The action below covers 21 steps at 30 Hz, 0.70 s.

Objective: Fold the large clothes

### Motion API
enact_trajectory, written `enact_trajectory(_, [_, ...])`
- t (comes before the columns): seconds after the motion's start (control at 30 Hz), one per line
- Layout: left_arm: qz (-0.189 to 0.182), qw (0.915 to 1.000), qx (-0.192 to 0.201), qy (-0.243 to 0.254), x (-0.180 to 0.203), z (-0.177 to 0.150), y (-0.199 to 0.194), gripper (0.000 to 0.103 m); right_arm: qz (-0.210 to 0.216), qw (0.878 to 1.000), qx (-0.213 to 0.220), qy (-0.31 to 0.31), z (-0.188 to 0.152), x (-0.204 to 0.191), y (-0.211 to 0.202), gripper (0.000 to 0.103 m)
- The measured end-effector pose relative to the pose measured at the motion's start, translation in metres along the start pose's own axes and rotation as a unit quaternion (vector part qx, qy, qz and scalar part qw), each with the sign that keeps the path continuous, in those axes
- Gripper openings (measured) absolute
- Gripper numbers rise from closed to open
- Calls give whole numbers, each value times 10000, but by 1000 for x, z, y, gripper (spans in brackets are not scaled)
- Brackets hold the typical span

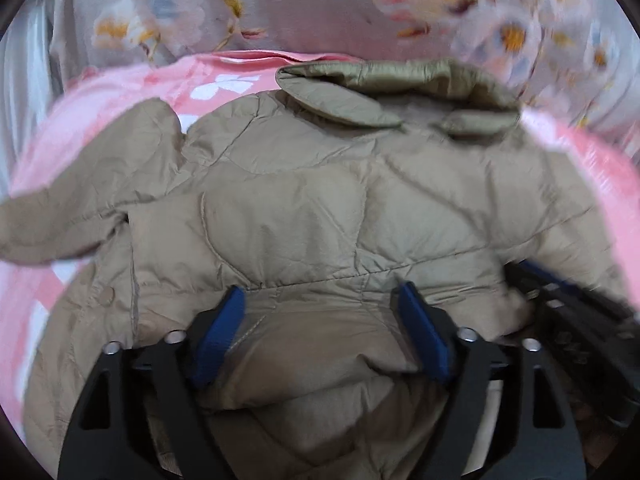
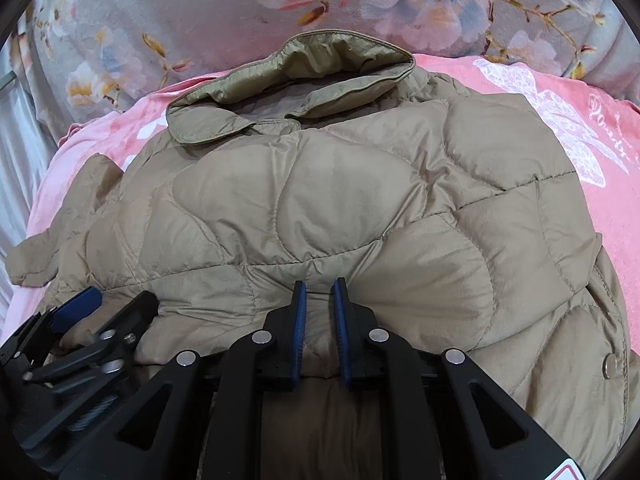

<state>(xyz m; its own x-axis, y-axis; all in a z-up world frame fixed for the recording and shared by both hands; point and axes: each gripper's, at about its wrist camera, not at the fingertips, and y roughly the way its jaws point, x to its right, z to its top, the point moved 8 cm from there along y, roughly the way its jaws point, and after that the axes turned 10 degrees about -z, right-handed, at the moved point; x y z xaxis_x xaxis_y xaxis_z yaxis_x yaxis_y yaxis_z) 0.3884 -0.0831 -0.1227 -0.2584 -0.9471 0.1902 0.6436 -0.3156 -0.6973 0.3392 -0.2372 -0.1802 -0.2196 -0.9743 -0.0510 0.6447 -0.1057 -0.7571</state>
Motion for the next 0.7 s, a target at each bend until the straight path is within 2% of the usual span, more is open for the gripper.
enact_trajectory(0.07, [-455, 9977, 14, -493, -17, 1, -19, 82, 26, 10000, 1, 19, 0, 1, -1, 12])
enact_trajectory(0.13, [-765, 9920, 60, -999, -50, 5, -47, 82, 59, 10000, 7, 52, 0, 1, -1, 12])
enact_trajectory(0.2, [-584, 9882, 267, -1387, -97, 13, -75, 95, 61, 9999, 15, 81, 0, 2, -2, 12])
enact_trajectory(0.27, [-330, 9806, 554, -1850, -156, 20, -102, 96, 20, 10000, 22, 61, 0, 1, -2, 12])
enact_trajectory(0.33, [-66, 9688, 696, -2377, -222, 22, -121, 96, -37, 10000, 31, 19, 0, 0, -2, 12])
enact_trajectory(0.43, [379, 9348, 851, -3428, -333, 10, -139, 96, -79, 10000, 37, -6, 1, 0, -2, 12])
enact_trajectory(0.53, [390, 8860, 1101, -4488, -414, -10, -145, 96, -76, 10000, 33, -3, 0, 0, -2, 12])
enact_trajectory(0.6, [275, 8682, 1143, -4821, -439, -14, -140, 93, -71, 10000, 31, 0, 0, 0, -2, 12])
enact_trajectory(0.63, [238, 8657, 1152, -4866, -445, -13, -136, 93, -78, 10000, 33, -4, 0, 0, -2, 12])
enact_trajectory(0.7, [130, 8705, 1119, -4792, -449, -7, -124, 85, -77, 10000, 33, -2, 0, 0, -2, 12])
